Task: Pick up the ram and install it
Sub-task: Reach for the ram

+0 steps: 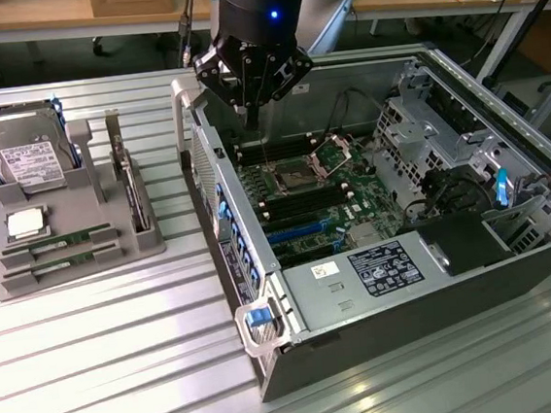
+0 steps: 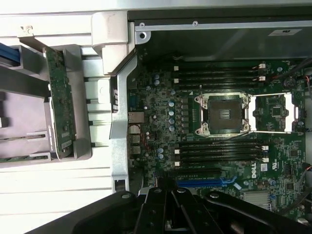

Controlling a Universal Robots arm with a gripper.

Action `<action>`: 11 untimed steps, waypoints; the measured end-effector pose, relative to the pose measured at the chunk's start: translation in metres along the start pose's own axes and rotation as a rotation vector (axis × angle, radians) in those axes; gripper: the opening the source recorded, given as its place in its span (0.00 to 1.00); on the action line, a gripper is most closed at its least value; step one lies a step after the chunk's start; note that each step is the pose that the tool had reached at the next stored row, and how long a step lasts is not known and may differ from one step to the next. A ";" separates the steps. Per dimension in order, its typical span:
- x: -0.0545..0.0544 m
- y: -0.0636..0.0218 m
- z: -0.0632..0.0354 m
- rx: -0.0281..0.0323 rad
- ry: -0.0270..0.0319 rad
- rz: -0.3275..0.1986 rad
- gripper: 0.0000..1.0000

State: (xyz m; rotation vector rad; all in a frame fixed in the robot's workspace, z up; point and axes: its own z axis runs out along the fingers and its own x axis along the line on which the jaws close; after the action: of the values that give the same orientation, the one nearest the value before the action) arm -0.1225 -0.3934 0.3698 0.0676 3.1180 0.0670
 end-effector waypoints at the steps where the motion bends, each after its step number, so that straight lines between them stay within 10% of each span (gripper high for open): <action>1: 0.000 0.0000 0.0000 0.0000 0.0000 0.000 0.11; 11: 0.007 -0.0003 -0.0002 0.0001 0.0000 0.000 0.11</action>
State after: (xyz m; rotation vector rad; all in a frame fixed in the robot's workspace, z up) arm -0.1295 -0.3934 0.3698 0.0677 3.1180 0.0669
